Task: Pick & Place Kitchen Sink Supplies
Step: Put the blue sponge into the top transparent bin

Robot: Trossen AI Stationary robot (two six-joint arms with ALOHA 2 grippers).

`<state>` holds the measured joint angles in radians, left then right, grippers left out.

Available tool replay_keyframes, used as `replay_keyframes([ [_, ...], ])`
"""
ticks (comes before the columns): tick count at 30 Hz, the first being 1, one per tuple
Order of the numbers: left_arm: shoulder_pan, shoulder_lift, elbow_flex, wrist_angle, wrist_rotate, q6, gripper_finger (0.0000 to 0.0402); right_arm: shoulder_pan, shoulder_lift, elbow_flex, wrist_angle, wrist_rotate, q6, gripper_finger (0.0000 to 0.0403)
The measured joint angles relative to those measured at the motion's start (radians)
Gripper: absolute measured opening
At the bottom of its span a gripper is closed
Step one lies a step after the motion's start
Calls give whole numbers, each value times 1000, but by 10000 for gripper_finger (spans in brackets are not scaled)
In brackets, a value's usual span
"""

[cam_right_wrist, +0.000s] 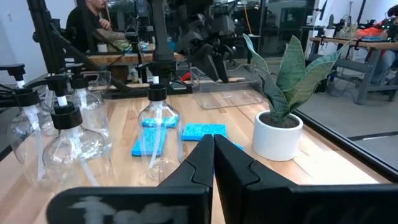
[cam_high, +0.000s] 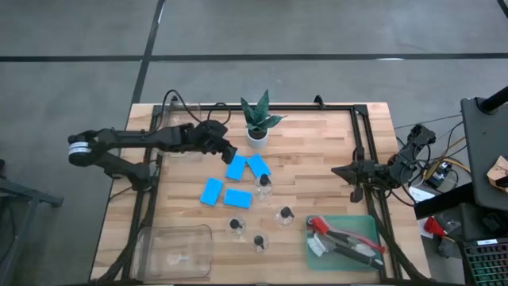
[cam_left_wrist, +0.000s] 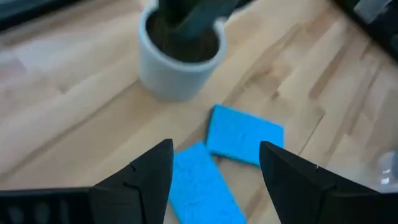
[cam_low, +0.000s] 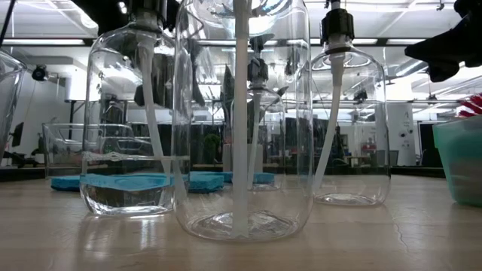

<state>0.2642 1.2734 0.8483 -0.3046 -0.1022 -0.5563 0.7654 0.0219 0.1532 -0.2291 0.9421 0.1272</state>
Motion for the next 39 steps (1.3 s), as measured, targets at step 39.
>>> replay_keyframes([
  [39, 7, 311, 84, -111, 64, 5, 229, 0, 0, 0, 0, 0, 0, 9],
])
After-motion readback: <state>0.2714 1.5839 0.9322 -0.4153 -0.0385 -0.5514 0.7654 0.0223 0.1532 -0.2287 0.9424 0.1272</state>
